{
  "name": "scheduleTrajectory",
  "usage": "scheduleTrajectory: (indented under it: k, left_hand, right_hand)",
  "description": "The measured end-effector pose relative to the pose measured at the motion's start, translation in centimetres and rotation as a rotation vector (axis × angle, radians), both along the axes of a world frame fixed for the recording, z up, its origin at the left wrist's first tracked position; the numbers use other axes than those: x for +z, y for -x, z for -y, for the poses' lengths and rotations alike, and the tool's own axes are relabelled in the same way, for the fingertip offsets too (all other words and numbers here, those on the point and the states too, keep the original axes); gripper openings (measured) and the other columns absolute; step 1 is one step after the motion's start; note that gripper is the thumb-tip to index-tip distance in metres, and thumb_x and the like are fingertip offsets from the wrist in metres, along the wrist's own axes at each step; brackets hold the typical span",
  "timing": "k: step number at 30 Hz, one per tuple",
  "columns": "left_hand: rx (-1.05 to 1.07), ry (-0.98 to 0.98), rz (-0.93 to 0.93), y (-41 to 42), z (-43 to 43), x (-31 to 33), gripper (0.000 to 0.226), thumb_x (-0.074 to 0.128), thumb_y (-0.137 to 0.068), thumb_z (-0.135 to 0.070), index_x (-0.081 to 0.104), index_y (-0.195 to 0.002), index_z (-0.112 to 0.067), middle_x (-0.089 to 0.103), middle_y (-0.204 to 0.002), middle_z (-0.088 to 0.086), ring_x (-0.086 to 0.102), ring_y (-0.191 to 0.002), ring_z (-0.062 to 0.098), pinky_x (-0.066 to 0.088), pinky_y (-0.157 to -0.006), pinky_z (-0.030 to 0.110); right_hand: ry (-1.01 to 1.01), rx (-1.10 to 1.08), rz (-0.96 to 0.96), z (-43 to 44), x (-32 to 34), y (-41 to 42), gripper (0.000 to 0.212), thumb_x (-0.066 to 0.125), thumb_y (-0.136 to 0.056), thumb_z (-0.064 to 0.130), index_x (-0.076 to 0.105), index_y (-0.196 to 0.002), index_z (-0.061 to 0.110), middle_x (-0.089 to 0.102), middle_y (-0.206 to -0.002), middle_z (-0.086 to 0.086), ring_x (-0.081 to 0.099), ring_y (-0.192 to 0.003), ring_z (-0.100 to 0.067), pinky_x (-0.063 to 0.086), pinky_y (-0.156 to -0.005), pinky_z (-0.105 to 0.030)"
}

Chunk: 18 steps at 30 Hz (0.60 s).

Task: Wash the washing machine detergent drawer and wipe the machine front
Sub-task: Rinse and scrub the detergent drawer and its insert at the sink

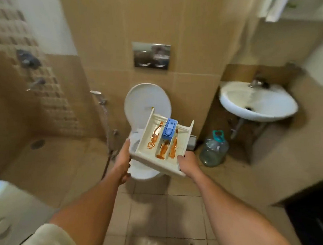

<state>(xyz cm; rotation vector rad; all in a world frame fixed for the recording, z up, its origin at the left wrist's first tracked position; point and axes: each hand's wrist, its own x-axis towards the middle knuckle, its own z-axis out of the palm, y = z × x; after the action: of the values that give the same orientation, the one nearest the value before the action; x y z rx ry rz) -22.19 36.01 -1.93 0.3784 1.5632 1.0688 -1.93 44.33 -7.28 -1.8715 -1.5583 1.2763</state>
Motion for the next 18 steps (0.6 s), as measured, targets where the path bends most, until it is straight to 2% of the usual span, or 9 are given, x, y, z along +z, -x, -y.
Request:
scheduleTrajectory:
  k: [2,3,5,8,9,11,13,15,18]
  left_hand:
    - [-0.104,0.017,-0.072,-1.7,-2.6,-0.2,0.083,0.047,-0.084,-0.077,0.045,-0.147,-0.023,0.045,-0.151,0.006,0.046,-0.133,0.03,0.034,-0.111,0.052]
    - [-0.16,0.007,-0.086,-2.6,-4.1,-0.6,0.08,0.051,-0.085,-0.073,0.045,-0.147,-0.024,0.043,-0.153,0.007,0.042,-0.137,0.031,0.032,-0.111,0.054]
    - [-0.27,0.009,-0.107,-5.4,-6.9,-0.7,0.068,0.052,-0.089,-0.068,0.055,-0.135,-0.017,0.053,-0.142,0.008,0.046,-0.133,0.031,0.031,-0.112,0.053]
    - [-0.439,0.015,-0.091,-11.0,-10.2,0.6,0.068,0.042,-0.09,-0.074,0.061,-0.116,-0.015,0.066,-0.123,0.008,0.059,-0.121,0.031,0.036,-0.114,0.053]
    - [-0.468,-0.003,-0.065,-12.8,-11.3,0.8,0.066,0.042,-0.092,-0.072,0.062,-0.115,-0.013,0.07,-0.117,0.009,0.065,-0.113,0.029,0.043,-0.109,0.051]
    - [-0.521,-0.038,-0.035,-16.8,-13.3,1.3,0.057,0.046,-0.097,-0.061,0.064,-0.113,-0.009,0.075,-0.099,0.009,0.072,-0.092,0.024,0.056,-0.089,0.042]
    - [-0.581,-0.059,-0.027,-20.4,-14.7,1.9,0.046,0.053,-0.099,-0.05,0.067,-0.113,-0.009,0.077,-0.087,0.008,0.073,-0.083,0.022,0.056,-0.075,0.036]
    - [-0.616,-0.072,-0.015,-24.0,-15.9,2.4,0.037,0.059,-0.098,-0.039,0.068,-0.116,-0.008,0.078,-0.09,0.009,0.072,-0.09,0.024,0.056,-0.074,0.035]
    - [-0.652,-0.044,-0.015,-28.5,-17.8,3.0,0.031,0.067,-0.093,-0.03,0.068,-0.115,-0.008,0.078,-0.098,0.012,0.074,-0.095,0.028,0.059,-0.08,0.042]
  right_hand:
    - [0.003,-0.053,0.001,-0.8,0.3,-4.1,0.034,0.051,-0.098,0.016,0.063,-0.128,0.003,0.065,-0.129,-0.013,0.064,-0.112,-0.031,0.055,-0.092,-0.04]
    - [0.0,-0.073,0.008,-1.3,0.4,-6.3,0.034,0.051,-0.097,0.015,0.063,-0.127,0.003,0.066,-0.128,-0.013,0.064,-0.109,-0.031,0.056,-0.092,-0.042]
    - [-0.004,-0.099,0.035,-2.4,1.1,-10.6,0.033,0.051,-0.097,0.015,0.064,-0.125,0.002,0.068,-0.123,-0.013,0.066,-0.105,-0.032,0.057,-0.088,-0.042]
    - [0.009,-0.092,0.085,-4.1,2.5,-16.7,0.033,0.053,-0.097,0.018,0.064,-0.123,0.002,0.069,-0.12,-0.012,0.068,-0.1,-0.028,0.058,-0.081,-0.039]
    - [0.009,-0.084,0.099,-4.6,3.0,-18.8,0.033,0.054,-0.097,0.019,0.064,-0.124,0.003,0.068,-0.12,-0.011,0.067,-0.1,-0.027,0.057,-0.08,-0.037]
    - [0.015,-0.063,0.124,-5.8,4.3,-22.8,0.033,0.055,-0.097,0.02,0.065,-0.123,0.003,0.068,-0.122,-0.01,0.067,-0.103,-0.025,0.056,-0.087,-0.036]
    - [0.045,-0.04,0.126,-6.9,5.6,-26.2,0.032,0.057,-0.097,0.02,0.065,-0.123,0.003,0.069,-0.119,-0.01,0.068,-0.103,-0.025,0.055,-0.094,-0.042]
    - [0.056,-0.016,0.127,-8.0,7.2,-29.6,0.033,0.057,-0.098,0.02,0.064,-0.126,0.004,0.07,-0.116,-0.009,0.068,-0.101,-0.024,0.055,-0.094,-0.042]
    - [0.059,0.019,0.191,-9.9,9.6,-34.2,0.037,0.057,-0.099,0.023,0.06,-0.131,0.005,0.068,-0.122,-0.009,0.066,-0.101,-0.021,0.054,-0.089,-0.036]
